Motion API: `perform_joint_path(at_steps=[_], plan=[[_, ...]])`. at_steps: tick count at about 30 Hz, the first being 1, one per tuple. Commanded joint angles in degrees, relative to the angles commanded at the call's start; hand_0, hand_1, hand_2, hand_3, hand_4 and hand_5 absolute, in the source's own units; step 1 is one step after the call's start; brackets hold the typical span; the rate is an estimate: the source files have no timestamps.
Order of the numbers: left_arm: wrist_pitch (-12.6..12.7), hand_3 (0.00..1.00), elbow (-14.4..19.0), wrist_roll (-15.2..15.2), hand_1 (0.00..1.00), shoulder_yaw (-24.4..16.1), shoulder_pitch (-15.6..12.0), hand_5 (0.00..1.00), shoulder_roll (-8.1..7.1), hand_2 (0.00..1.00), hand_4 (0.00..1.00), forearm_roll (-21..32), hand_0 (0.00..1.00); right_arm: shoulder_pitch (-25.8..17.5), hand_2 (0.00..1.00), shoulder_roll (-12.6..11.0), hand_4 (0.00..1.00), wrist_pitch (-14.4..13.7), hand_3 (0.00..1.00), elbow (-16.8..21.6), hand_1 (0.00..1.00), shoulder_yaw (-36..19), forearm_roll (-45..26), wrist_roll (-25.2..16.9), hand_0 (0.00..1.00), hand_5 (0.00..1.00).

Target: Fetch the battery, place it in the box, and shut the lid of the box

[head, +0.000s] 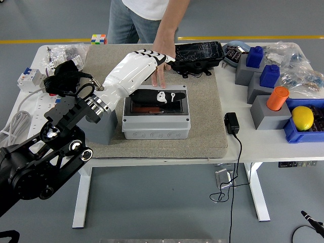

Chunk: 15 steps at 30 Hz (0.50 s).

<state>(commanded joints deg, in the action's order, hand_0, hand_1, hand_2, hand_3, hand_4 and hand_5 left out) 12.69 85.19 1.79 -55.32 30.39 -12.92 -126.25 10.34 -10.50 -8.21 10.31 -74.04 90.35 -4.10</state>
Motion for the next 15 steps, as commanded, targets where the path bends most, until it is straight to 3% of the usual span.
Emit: perform_joint_path(at_steps=[3, 5, 6, 11, 12, 15], plan=[[2.5, 0.783, -0.2, 0.7, 0.850, -3.5, -0.3, 0.998, -0.09, 0.814, 0.998, -3.5, 0.813, 0.0, 0.817, 0.0, 0.998, 0.0, 0.919, 0.0, 0.882, 0.1, -0.1, 0.0, 0.905, 0.998], [2.8, 0.783, -0.4, 1.3, 0.850, -6.1, -0.6, 0.998, -0.37, 0.814, 0.998, -3.7, 0.813, -0.1, 0.817, 0.1, 0.998, 0.0, 0.919, 0.0, 0.882, 0.4, -0.3, 0.0, 0.905, 0.998], [2.8, 0.831, -0.6, 1.5, 0.908, -7.2, -0.8, 0.998, -0.58, 0.876, 0.998, -3.7, 0.870, -0.1, 0.817, 0.1, 0.998, 0.0, 0.919, 0.0, 0.882, 0.3, -0.2, 0.0, 0.905, 0.998], [1.0, 0.831, -1.5, 1.4, 0.908, -11.6, -1.9, 0.998, -1.93, 0.876, 0.998, -3.7, 0.870, -0.1, 0.817, 0.2, 0.998, 0.1, 0.919, 0.0, 0.882, 0.3, -0.1, 0.0, 0.905, 0.998], [0.2, 0.879, -1.7, 1.1, 0.973, -12.4, -2.2, 0.998, -2.28, 0.941, 0.998, -3.7, 0.956, 0.0, 0.817, 0.2, 0.998, 0.1, 0.919, 0.0, 0.883, 0.6, -0.4, 0.0, 0.905, 0.998], [-1.9, 0.879, -2.6, 0.4, 0.973, -14.5, -3.2, 0.998, -3.40, 0.941, 0.998, -3.7, 0.956, 0.0, 0.817, 0.2, 0.998, 0.1, 0.919, 0.0, 0.883, 0.8, -0.8, -0.1, 0.905, 0.998]])
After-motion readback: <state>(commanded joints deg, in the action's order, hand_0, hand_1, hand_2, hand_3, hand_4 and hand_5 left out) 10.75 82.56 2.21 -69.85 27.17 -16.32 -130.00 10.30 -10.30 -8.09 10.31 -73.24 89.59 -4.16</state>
